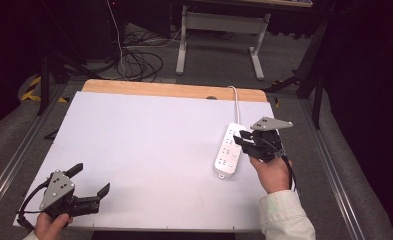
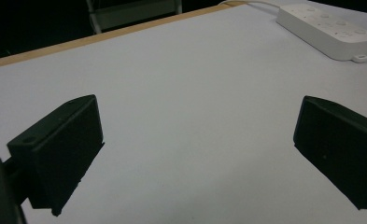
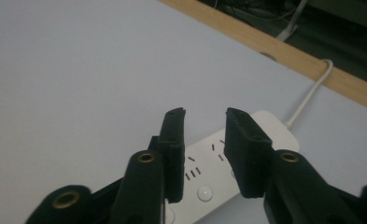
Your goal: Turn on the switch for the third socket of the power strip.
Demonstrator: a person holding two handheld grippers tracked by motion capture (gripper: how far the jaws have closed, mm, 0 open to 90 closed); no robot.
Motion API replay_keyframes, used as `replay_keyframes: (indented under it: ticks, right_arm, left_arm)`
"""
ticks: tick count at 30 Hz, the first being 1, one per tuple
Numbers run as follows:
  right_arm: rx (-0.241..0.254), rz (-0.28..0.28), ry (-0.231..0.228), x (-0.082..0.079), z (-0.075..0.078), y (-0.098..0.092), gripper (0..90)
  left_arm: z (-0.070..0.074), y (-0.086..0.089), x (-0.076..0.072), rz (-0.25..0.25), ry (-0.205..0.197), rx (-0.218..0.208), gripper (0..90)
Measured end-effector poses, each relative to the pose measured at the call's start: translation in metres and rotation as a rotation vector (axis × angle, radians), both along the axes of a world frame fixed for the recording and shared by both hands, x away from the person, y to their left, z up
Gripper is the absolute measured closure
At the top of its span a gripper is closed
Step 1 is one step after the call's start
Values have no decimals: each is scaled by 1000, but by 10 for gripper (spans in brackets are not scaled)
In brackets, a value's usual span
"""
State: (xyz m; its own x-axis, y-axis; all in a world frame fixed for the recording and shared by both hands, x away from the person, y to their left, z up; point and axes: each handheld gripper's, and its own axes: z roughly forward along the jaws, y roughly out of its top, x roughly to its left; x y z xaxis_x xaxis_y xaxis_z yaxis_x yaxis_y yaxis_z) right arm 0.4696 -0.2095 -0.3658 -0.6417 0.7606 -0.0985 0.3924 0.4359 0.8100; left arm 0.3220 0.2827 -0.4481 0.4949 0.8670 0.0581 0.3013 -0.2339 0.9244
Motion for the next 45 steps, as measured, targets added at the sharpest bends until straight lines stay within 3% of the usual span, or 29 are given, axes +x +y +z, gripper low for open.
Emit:
replay_keyframes:
  ticks: [9, 21, 23, 26, 38, 45]
  right_arm:
    - [81, 30, -63, -24, 15, -5, 445]
    - [166, 74, -98, -51, 20, -13, 278]
    - [187, 91, -77, -54, 20, -14, 253]
    - [219, 103, -73, -60, 18, -16, 230]
    - [254, 142, -79, -81, -1, -19, 42]
    - [302, 158, -76, -90, -20, -22, 24]
  left_arm:
    - [0, 1, 0, 2, 0, -1, 19]
    - [1, 1, 0, -23, 24, -6, 19]
    - [2, 1, 0, -27, 29, -8, 19]
    - [2, 2, 0, -30, 32, -17, 19]
    - [4, 3, -1, -34, 34, -25, 18]
    - [4, 3, -1, -37, 33, -28, 18]
